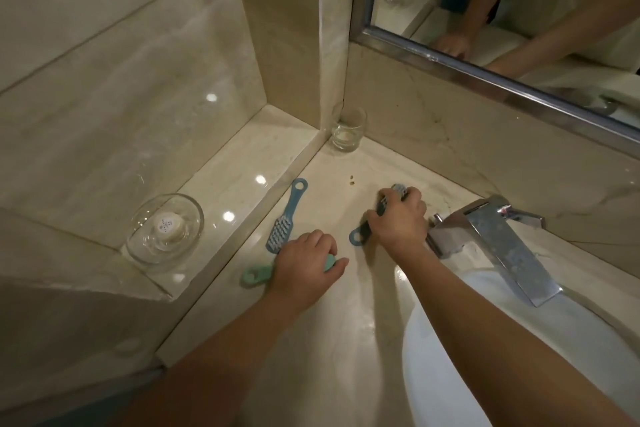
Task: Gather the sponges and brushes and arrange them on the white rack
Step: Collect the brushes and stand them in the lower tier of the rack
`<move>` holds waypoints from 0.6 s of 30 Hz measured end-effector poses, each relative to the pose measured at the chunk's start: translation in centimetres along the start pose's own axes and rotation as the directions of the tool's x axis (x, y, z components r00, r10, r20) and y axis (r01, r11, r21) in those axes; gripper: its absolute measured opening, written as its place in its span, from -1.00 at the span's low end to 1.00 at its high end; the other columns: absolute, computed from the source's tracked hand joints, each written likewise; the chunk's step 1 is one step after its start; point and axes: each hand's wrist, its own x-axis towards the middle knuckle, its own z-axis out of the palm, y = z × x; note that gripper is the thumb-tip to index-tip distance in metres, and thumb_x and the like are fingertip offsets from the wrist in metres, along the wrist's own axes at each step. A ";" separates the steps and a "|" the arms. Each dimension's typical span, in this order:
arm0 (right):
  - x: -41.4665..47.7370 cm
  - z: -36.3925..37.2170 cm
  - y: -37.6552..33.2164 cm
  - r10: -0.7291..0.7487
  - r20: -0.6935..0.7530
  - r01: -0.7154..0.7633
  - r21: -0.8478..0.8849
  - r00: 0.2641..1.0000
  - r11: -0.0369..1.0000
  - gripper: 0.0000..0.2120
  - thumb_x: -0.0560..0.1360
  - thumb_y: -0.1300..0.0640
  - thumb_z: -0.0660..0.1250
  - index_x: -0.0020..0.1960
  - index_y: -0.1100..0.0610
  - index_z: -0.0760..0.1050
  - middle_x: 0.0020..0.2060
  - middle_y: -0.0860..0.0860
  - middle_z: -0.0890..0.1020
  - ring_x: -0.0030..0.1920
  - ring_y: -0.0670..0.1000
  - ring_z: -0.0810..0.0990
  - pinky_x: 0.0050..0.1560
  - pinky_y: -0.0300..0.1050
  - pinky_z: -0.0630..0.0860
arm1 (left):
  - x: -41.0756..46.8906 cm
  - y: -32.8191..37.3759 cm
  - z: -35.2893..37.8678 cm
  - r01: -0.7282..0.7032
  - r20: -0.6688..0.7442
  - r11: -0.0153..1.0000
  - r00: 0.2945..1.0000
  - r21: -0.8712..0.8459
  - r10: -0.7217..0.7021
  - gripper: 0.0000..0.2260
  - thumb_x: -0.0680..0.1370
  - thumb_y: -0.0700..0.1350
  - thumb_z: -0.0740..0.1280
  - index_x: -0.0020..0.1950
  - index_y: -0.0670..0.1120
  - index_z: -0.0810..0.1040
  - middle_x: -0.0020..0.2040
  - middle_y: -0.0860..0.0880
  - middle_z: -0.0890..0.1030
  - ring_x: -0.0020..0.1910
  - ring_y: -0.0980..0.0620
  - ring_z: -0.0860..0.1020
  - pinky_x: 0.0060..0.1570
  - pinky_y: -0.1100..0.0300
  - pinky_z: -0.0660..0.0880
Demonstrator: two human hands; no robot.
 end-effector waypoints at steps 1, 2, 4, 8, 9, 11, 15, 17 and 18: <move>-0.1 0.2 0.0 -0.013 -0.015 0.013 -0.006 1.000 1.000 -0.66 0.47 0.03 0.29 0.23 0.07 0.44 0.30 0.13 0.29 0.26 0.20 0.31 0.20 0.09 0.41 | -0.1 0.0 0.1 -0.011 -0.015 1.000 1.000 0.001 0.011 -0.67 0.52 0.27 0.13 -0.13 0.04 0.47 -0.21 0.11 0.49 -0.27 0.10 0.45 -0.33 0.19 0.36; -0.3 0.3 0.0 -0.029 -0.033 0.029 -0.002 0.999 1.000 -0.72 0.47 0.08 0.28 0.17 0.09 0.45 0.25 0.12 0.33 0.23 0.19 0.32 0.17 0.07 0.42 | -0.1 0.1 0.1 -0.020 -0.029 1.000 0.999 0.007 0.021 -0.68 0.53 0.26 0.14 -0.15 0.04 0.46 -0.23 0.10 0.48 -0.29 0.10 0.44 -0.34 0.19 0.36; -0.7 0.5 -0.2 -0.046 -0.059 0.048 0.039 0.997 0.998 -0.81 0.47 0.18 0.24 0.08 0.09 0.43 0.18 0.10 0.37 0.17 0.16 0.35 0.06 0.04 0.44 | 0.0 0.3 0.2 -0.035 -0.049 0.999 0.998 0.031 0.037 -0.70 0.55 0.24 0.17 -0.17 0.03 0.45 -0.24 0.10 0.46 -0.29 0.10 0.41 -0.30 0.19 0.34; -1.5 0.6 -0.3 -0.042 -0.055 0.050 0.163 0.998 0.985 -0.63 0.42 0.27 0.26 0.20 0.06 0.35 0.16 0.09 0.37 0.14 0.16 0.39 -0.07 -0.02 0.40 | 0.3 0.6 0.2 -0.044 -0.005 0.998 0.999 0.052 0.044 -0.72 0.58 0.21 0.19 -0.15 0.02 0.43 -0.21 0.09 0.44 -0.25 0.10 0.37 -0.25 0.23 0.27; -1.7 0.5 -0.3 -0.031 -0.032 0.037 0.193 0.999 0.980 -0.53 0.40 0.28 0.29 0.27 0.05 0.32 0.18 0.10 0.38 0.16 0.17 0.41 -0.04 -0.01 0.42 | 0.3 0.6 0.2 -0.047 0.023 0.998 0.999 0.045 0.046 -0.72 0.59 0.20 0.18 -0.13 0.02 0.42 -0.19 0.08 0.44 -0.24 0.09 0.38 -0.25 0.24 0.25; -2.3 0.3 -0.2 -0.001 0.024 -0.005 0.245 1.000 0.970 -0.40 0.37 0.27 0.34 0.36 0.03 0.26 0.19 0.10 0.43 0.15 0.17 0.46 0.00 0.00 0.48 | 0.0 0.6 0.2 -0.035 0.061 0.999 0.998 0.036 0.033 -0.73 0.60 0.19 0.17 -0.11 0.01 0.40 -0.16 0.06 0.42 -0.23 0.09 0.39 -0.26 0.24 0.23; -4.1 0.4 0.4 -0.029 0.066 0.003 0.368 0.997 0.930 -0.55 0.41 0.17 0.34 0.28 0.04 0.36 -0.01 0.03 0.60 -0.05 0.08 0.56 -0.11 -0.09 0.48 | -1.2 0.5 -0.2 -0.026 0.081 0.998 0.996 -0.055 0.030 -0.79 0.60 0.15 0.21 -0.10 0.03 0.35 -0.13 0.08 0.40 -0.27 0.12 0.38 -0.32 0.24 0.29; -5.4 0.2 0.8 -0.076 0.062 0.040 0.457 0.995 0.889 -0.65 0.44 0.15 0.33 0.22 0.06 0.40 -0.06 -0.01 0.59 -0.08 0.03 0.55 -0.14 -0.13 0.45 | -1.9 0.7 -0.6 0.035 0.080 0.975 0.997 -0.218 -0.018 -0.84 0.59 0.13 0.24 -0.07 0.10 0.33 -0.09 0.14 0.37 -0.24 0.15 0.43 -0.31 0.24 0.39; -6.1 0.2 0.9 -0.098 0.054 0.058 0.495 0.994 0.867 -0.69 0.45 0.16 0.32 0.19 0.06 0.41 -0.09 -0.02 0.57 -0.10 0.01 0.54 -0.15 -0.14 0.42 | -2.2 1.0 -0.9 0.083 0.066 0.947 0.996 -0.310 -0.066 -0.88 0.58 0.12 0.25 -0.03 0.14 0.34 -0.06 0.18 0.37 -0.20 0.18 0.46 -0.27 0.26 0.43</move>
